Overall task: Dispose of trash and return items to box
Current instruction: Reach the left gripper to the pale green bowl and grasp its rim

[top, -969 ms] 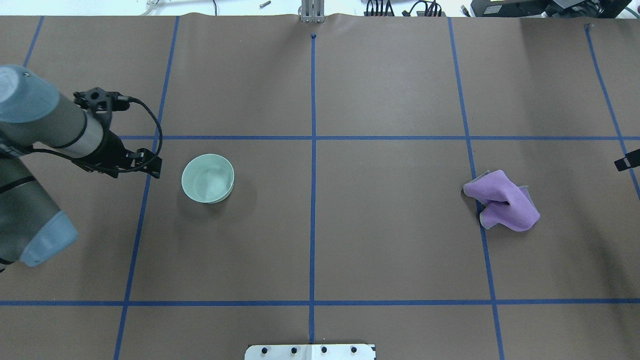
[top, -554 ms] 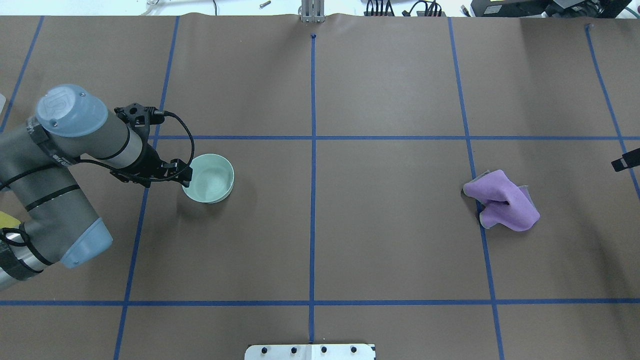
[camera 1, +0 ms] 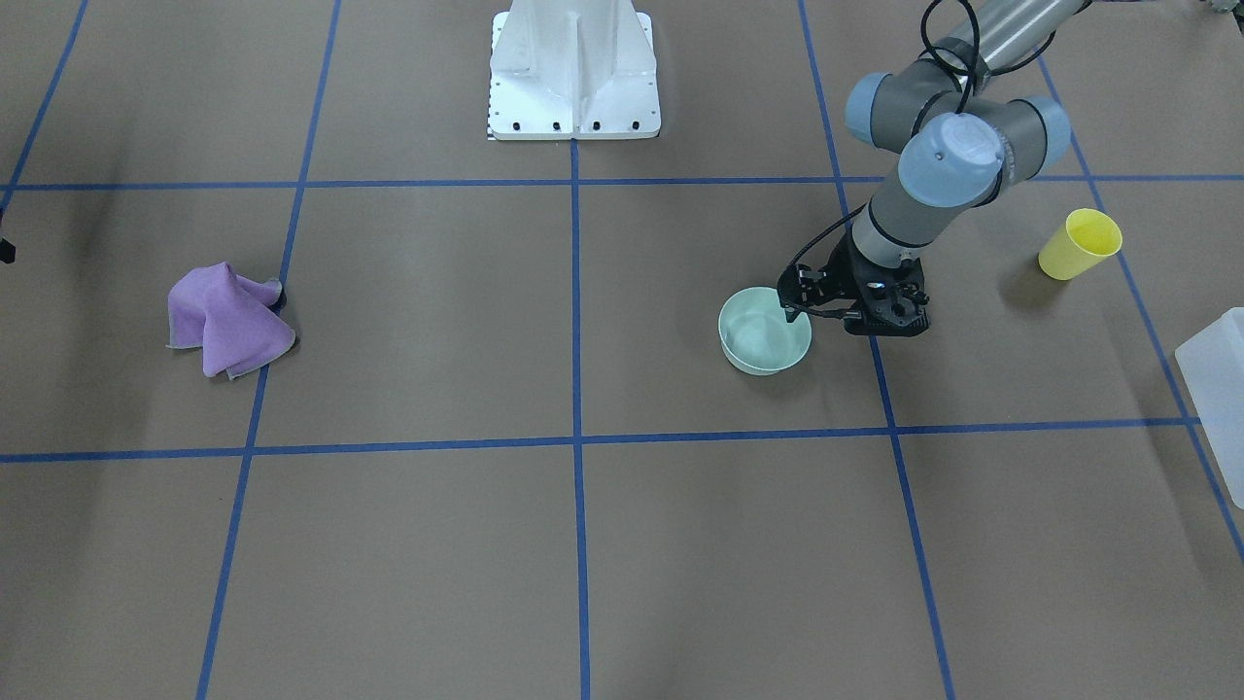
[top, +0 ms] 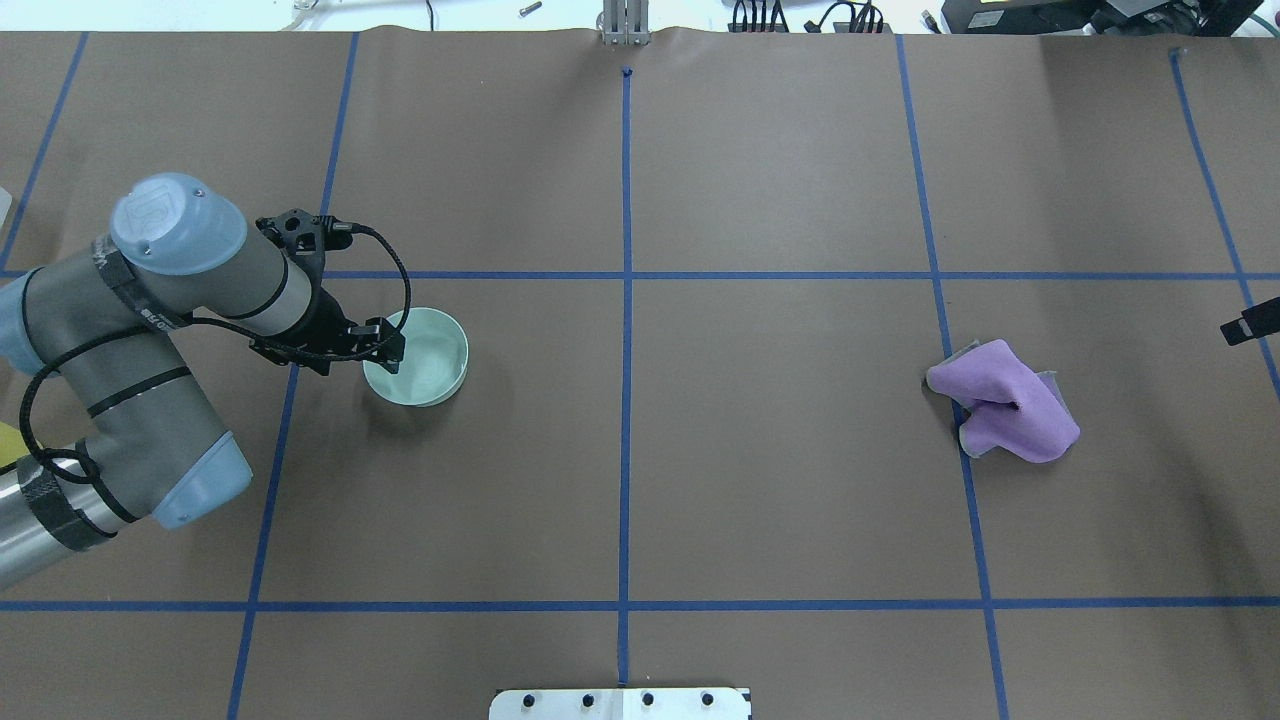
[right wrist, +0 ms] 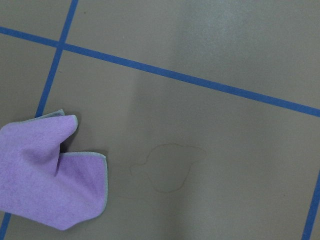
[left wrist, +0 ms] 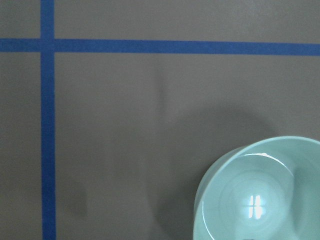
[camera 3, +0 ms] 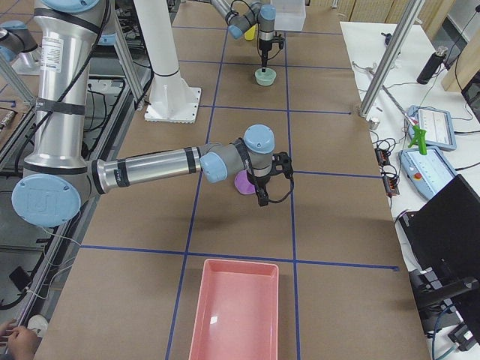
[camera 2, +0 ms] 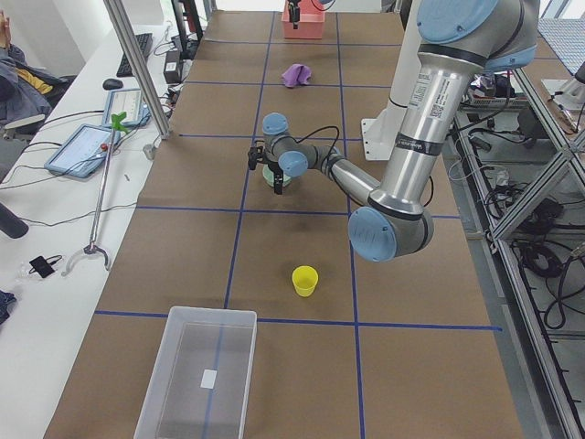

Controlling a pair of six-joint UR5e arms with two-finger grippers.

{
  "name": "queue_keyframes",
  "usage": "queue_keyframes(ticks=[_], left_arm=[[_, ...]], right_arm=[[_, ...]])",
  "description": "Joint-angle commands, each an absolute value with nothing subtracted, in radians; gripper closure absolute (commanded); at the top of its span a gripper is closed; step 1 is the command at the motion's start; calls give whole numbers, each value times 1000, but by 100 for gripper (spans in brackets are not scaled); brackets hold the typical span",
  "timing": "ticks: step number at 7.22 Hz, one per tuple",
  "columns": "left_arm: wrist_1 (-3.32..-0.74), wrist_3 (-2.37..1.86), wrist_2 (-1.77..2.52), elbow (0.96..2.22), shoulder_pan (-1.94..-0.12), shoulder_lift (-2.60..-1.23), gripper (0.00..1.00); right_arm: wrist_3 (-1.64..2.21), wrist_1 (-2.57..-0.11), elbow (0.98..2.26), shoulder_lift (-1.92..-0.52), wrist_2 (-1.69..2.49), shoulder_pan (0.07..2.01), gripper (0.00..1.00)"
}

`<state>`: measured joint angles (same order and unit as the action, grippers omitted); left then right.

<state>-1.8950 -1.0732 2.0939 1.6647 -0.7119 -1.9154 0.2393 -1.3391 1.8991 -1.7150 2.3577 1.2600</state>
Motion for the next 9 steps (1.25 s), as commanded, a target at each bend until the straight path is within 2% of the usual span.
queue_keyframes(ticks=[1, 2, 5, 7, 9], left_arm=[[-1898, -1126, 2094, 1660, -703, -1931, 79], [-1898, -1132, 2094, 1657, -695, -1933, 100], [-1898, -1173, 2098, 1661, -692, -1945, 100], [-1885, -1216, 2103, 1727, -710, -1950, 100], [-1884, -1203, 2251, 1750, -892, -1927, 100]], right_arm=[[239, -1339, 1893, -1715, 2358, 1259, 0], [239, -1339, 1891, -1715, 2358, 1259, 0], [239, -1315, 1879, -1709, 2356, 1246, 0], [355, -1223, 1850, -1694, 2355, 1212, 0], [600, -1093, 1845, -1665, 2289, 1098, 0]])
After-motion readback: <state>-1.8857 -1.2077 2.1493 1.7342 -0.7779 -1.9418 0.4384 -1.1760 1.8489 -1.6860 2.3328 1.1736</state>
